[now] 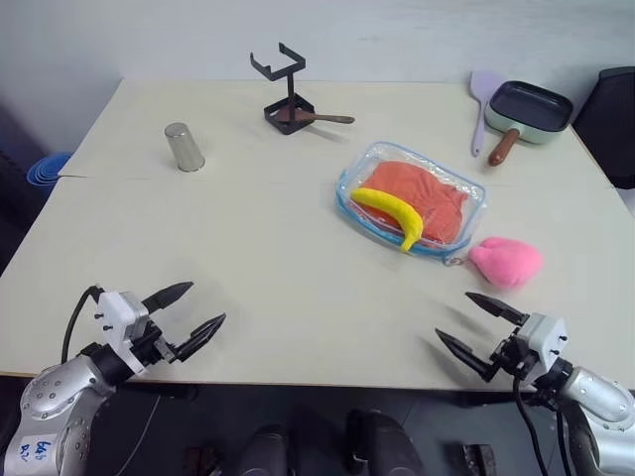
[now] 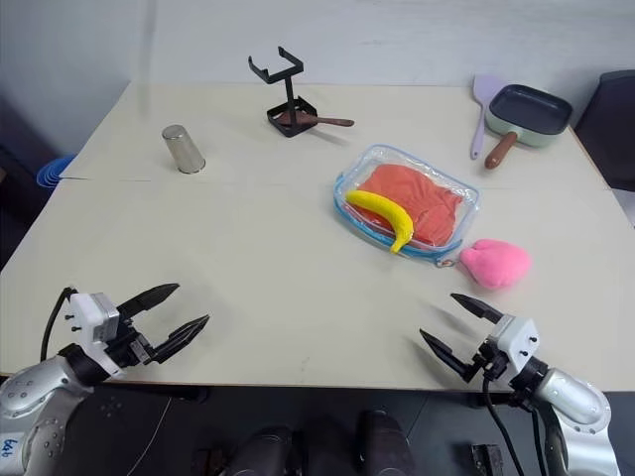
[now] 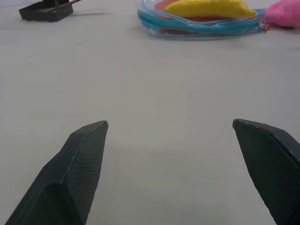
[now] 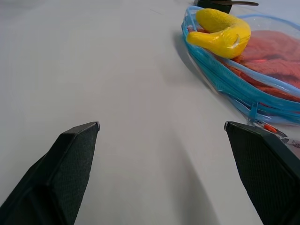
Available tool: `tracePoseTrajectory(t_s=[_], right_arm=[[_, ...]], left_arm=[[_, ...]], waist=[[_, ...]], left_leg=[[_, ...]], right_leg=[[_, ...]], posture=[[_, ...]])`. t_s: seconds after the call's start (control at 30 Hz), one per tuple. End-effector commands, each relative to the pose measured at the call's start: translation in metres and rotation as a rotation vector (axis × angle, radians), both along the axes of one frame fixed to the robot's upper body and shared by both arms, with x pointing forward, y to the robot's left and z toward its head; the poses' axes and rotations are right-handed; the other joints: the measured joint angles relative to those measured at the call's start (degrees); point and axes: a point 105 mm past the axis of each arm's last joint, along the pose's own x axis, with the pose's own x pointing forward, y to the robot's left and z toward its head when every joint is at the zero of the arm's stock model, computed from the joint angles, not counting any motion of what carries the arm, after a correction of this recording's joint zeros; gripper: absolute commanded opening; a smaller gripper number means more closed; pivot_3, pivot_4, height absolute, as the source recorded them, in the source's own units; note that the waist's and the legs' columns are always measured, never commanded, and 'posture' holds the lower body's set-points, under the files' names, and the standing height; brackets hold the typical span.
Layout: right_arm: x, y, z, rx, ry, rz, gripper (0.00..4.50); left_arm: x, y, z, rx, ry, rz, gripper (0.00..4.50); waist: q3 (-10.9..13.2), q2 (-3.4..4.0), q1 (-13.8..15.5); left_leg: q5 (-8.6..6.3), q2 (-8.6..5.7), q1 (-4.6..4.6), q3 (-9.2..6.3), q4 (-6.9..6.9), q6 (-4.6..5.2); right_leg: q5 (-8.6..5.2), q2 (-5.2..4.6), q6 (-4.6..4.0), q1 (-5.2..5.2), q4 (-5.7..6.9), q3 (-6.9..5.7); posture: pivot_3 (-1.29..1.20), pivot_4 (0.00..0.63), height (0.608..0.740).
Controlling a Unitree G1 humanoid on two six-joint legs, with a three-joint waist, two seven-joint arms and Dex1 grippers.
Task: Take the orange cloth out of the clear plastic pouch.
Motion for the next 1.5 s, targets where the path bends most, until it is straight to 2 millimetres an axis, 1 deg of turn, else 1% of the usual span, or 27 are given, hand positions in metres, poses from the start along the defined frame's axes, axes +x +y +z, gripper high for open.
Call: tracePoseTrajectory(t_s=[0.03, 0.17, 0.23, 0.3, 0.37, 0.43, 0.5, 0.57, 0.63, 0.7, 0.73, 0.8, 0.83, 0.9, 1.0, 1.07, 1.13, 1.17, 1.2, 1.27, 1.3, 1.33, 1.37, 1.4, 1.43, 1.47, 1.5], right_arm=[[0.001, 0.003, 0.017, 0.027, -0.081, -0.012, 4.50], [0.002, 0.005, 0.036, 0.099, -0.141, -0.051, 4.50], [0.004, 0.011, 0.054, 0.164, -0.178, -0.068, 4.50], [0.013, 0.017, 0.075, 0.203, -0.200, -0.061, 4.50], [0.030, 0.023, 0.090, 0.184, -0.168, -0.046, 4.50], [0.059, 0.029, 0.105, 0.180, -0.089, -0.045, 4.50], [0.085, 0.043, 0.117, 0.135, -0.022, -0.001, 4.50], [0.103, 0.053, 0.121, 0.087, 0.035, 0.021, 4.50], [0.125, 0.060, 0.111, -0.018, 0.130, 0.025, 4.50], [0.148, 0.061, 0.106, -0.095, 0.177, -0.022, 4.50], [0.153, 0.062, 0.106, -0.107, 0.197, -0.026, 4.50], [0.164, 0.072, 0.099, -0.145, 0.283, 0.006, 4.50], [0.169, 0.076, 0.097, -0.161, 0.309, 0.018, 4.31], [0.181, 0.071, 0.093, -0.201, 0.319, -0.018, 3.88], [0.188, 0.069, 0.096, -0.169, 0.338, -0.020, 2.86], [0.182, 0.068, 0.097, -0.153, 0.366, 0.029, 2.17], [0.170, 0.067, 0.103, -0.111, 0.366, 0.108, 1.45], [0.162, 0.068, 0.112, -0.064, 0.339, 0.165, 1.15], [0.156, 0.065, 0.125, 0.026, 0.305, 0.199, 1.08], [0.142, 0.035, 0.154, 0.163, 0.204, 0.178, 1.08], [0.133, 0.015, 0.160, 0.166, 0.162, 0.141, 1.08], [0.125, 0.000, 0.161, 0.150, 0.146, 0.101, 1.08], [0.119, -0.017, 0.159, 0.131, 0.152, 0.039, 1.08], [0.113, -0.058, 0.151, 0.102, 0.161, -0.139, 1.08], [0.106, -0.090, 0.144, 0.070, 0.168, -0.287, 1.08], [0.099, -0.120, 0.137, 0.024, 0.177, -0.431, 1.08], [0.092, -0.144, 0.128, -0.042, 0.185, -0.538, 1.08]], left_arm=[[0.006, 0.001, 0.007, 0.018, -0.025, -0.033, 4.49], [0.012, -0.006, 0.012, 0.022, -0.027, -0.097, 4.49], [0.010, -0.019, 0.022, 0.006, -0.043, -0.173, 4.49], [0.008, -0.032, 0.036, -0.042, -0.055, -0.244, 4.49], [0.008, -0.043, 0.045, -0.058, -0.058, -0.295, 4.49], [0.007, -0.053, 0.053, -0.076, -0.058, -0.350, 4.49], [0.008, -0.063, 0.059, -0.077, -0.069, -0.393, 4.49], [0.009, -0.067, 0.061, -0.071, -0.076, -0.406, 4.49], [0.011, -0.069, 0.060, -0.077, -0.078, -0.399, 4.49], [0.011, -0.071, 0.057, -0.085, -0.079, -0.386, 4.49], [0.011, -0.071, 0.056, -0.089, -0.081, -0.380, 4.49], [0.009, -0.075, 0.051, -0.108, -0.077, -0.371, 4.49], [0.008, -0.078, 0.049, -0.112, -0.075, -0.371, 4.50], [0.007, -0.082, 0.046, -0.110, -0.072, -0.382, 4.50], [0.009, -0.084, 0.047, -0.110, -0.083, -0.384, 4.50], [0.010, -0.085, 0.048, -0.104, -0.092, -0.378, 4.50], [0.011, -0.085, 0.049, -0.098, -0.099, -0.372, 4.50], [0.011, -0.084, 0.049, -0.093, -0.102, -0.369, 4.50], [0.012, -0.084, 0.049, -0.089, -0.105, -0.364, 4.50], [0.013, -0.082, 0.048, -0.084, -0.111, -0.345, 4.50], [0.013, -0.082, 0.048, -0.089, -0.112, -0.340, 4.50], [0.013, -0.082, 0.048, -0.095, -0.114, -0.336, 4.50], [0.013, -0.082, 0.048, -0.100, -0.114, -0.333, 4.50], [0.012, -0.083, 0.046, -0.106, -0.109, -0.333, 4.50], [0.011, -0.084, 0.044, -0.109, -0.104, -0.332, 4.50], [0.010, -0.084, 0.042, -0.111, -0.099, -0.332, 4.50], [0.010, -0.084, 0.040, -0.112, -0.096, -0.332, 4.50]], waist=[[0.0, 0.00, 0.0], [0.0, 0.01, 0.0], [0.0, 0.01, 0.0], [0.0, 0.00, -0.1], [0.0, 0.00, -0.4], [0.0, 0.02, -0.5], [0.0, 0.05, -0.9], [0.0, 0.05, -1.0], [0.0, 0.05, -1.1], [0.0, 0.04, -1.4], [0.0, 0.04, -1.4], [0.0, 0.04, -1.5], [0.0, 0.04, -1.5], [0.0, 0.04, -1.5], [0.0, 0.04, -1.2], [0.0, 0.04, -1.2], [0.0, 0.04, -1.2], [0.0, 0.04, -1.1], [0.0, 0.04, -0.9], [0.0, 0.05, -0.5], [0.0, 0.06, 0.0], [0.0, 0.06, 0.4], [0.0, 0.06, 0.9], [0.0, 0.06, 1.2], [0.0, 0.05, 1.5], [0.0, 0.01, 1.8], [0.0, 0.01, 1.8]], left_leg=[[0.01, 0.00, 0.00, 0.00, 0.00, -0.01], [0.02, 0.00, 0.00, 0.00, 0.00, -0.03], [0.02, 0.00, 0.00, 0.00, 0.00, -0.03], [0.02, 0.00, -0.01, 0.00, 0.00, -0.03], [0.03, 0.00, -0.01, 0.00, 0.03, -0.05], [0.06, -0.03, 0.00, 0.02, 0.08, -0.05], [0.10, -0.03, 0.00, 0.02, 0.09, -0.10], [0.19, 0.00, -0.10, -0.01, 0.06, -0.20], [0.22, 0.06, -0.15, -0.03, 0.00, -0.27], [0.24, 0.07, -0.31, 0.00, 0.01, -0.24], [0.26, 0.04, -0.37, 0.01, 0.04, -0.21], [0.29, -0.02, -0.59, -0.01, 0.13, -0.10], [0.30, -0.05, -0.67, 0.00, 0.16, -0.07], [0.31, -0.06, -0.85, -0.06, 0.26, -0.05], [0.31, -0.05, -0.96, -0.22, 0.40, -0.05], [0.31, -0.06, -1.01, -0.25, 0.42, -0.04], [0.31, -0.07, -1.02, -0.25, 0.42, -0.04], [0.31, -0.07, -1.02, -0.26, 0.42, -0.04], [0.31, -0.07, -1.03, -0.30, 0.43, -0.04], [0.30, -0.07, -1.04, -0.29, 0.43, -0.04], [0.30, -0.07, -1.05, -0.29, 0.44, -0.04], [0.30, -0.08, -1.06, -0.30, 0.45, -0.04], [0.30, -0.12, -1.07, -0.35, 0.46, -0.03], [0.28, -0.13, -1.07, -0.34, 0.46, 0.00], [0.27, -0.14, -1.07, -0.33, 0.46, 0.01], [0.26, -0.14, -1.04, -0.36, 0.46, 0.02], [0.24, -0.17, -1.03, -0.39, 0.46, 0.06]], right_leg=[[0.00, 0.00, 0.00, 0.00, 0.00, 0.00], [0.00, 0.01, 0.00, 0.00, 0.03, -0.01], [0.00, 0.00, 0.00, 0.00, 0.05, 0.00], [0.00, 0.00, 0.00, -0.03, 0.06, 0.00], [0.00, 0.00, 0.00, -0.03, 0.06, 0.03], [0.00, -0.02, 0.00, -0.03, 0.10, 0.07], [0.00, -0.02, 0.00, -0.10, 0.18, 0.08], [-0.03, 0.02, -0.07, -0.25, 0.24, 0.03], [-0.10, 0.08, -0.18, -0.36, 0.39, -0.03], [-0.10, 0.12, -0.18, -0.42, 0.49, -0.07], [-0.10, 0.11, -0.18, -0.44, 0.49, -0.07], [-0.04, 0.04, -0.08, -0.55, 0.45, -0.10], [-0.01, 0.03, -0.02, -0.58, 0.42, -0.09], [0.02, 0.03, 0.03, -0.66, 0.40, -0.14], [0.03, 0.02, 0.04, -0.66, 0.40, -0.27], [0.03, 0.00, 0.05, -0.66, 0.40, -0.29], [0.04, 0.00, 0.06, -0.66, 0.39, -0.30], [0.04, 0.00, 0.07, -0.66, 0.39, -0.31], [0.04, 0.00, 0.07, -0.66, 0.39, -0.33], [0.05, 0.00, 0.08, -0.66, 0.38, -0.34], [0.05, 0.00, 0.08, -0.66, 0.38, -0.34], [0.05, -0.01, 0.09, -0.66, 0.36, -0.35], [0.06, -0.04, 0.10, -0.65, 0.36, -0.38], [0.06, -0.04, 0.10, -0.64, 0.35, -0.38], [0.07, -0.04, 0.12, -0.63, 0.31, -0.37], [0.07, -0.04, 0.12, -0.57, 0.29, -0.39], [0.07, -0.08, 0.12, -0.51, 0.23, -0.44]], posture=[[0.00, 0.150, 0.740], [0.00, 0.150, 0.740], [0.00, 0.150, 0.740], [0.00, 0.150, 0.740], [0.00, 0.150, 0.740], [0.00, 0.150, 0.740], [0.00, 0.150, 0.740], [0.00, 0.150, 0.740], [0.00, 0.150, 0.740], [0.00, 0.150, 0.740], [0.00, 0.150, 0.740], [0.00, 0.150, 0.740], [0.00, 0.150, 0.740], [0.00, 0.150, 0.740], [0.00, 0.150, 0.740], [0.00, 0.150, 0.740], [0.00, 0.150, 0.740], [0.00, 0.150, 0.740], [0.00, 0.150, 0.740], [0.00, 0.150, 0.740], [0.00, 0.150, 0.740], [0.00, 0.150, 0.740], [0.00, 0.150, 0.740], [0.00, 0.150, 0.740], [0.00, 0.150, 0.740], [0.00, 0.150, 0.740], [0.00, 0.150, 0.740]])
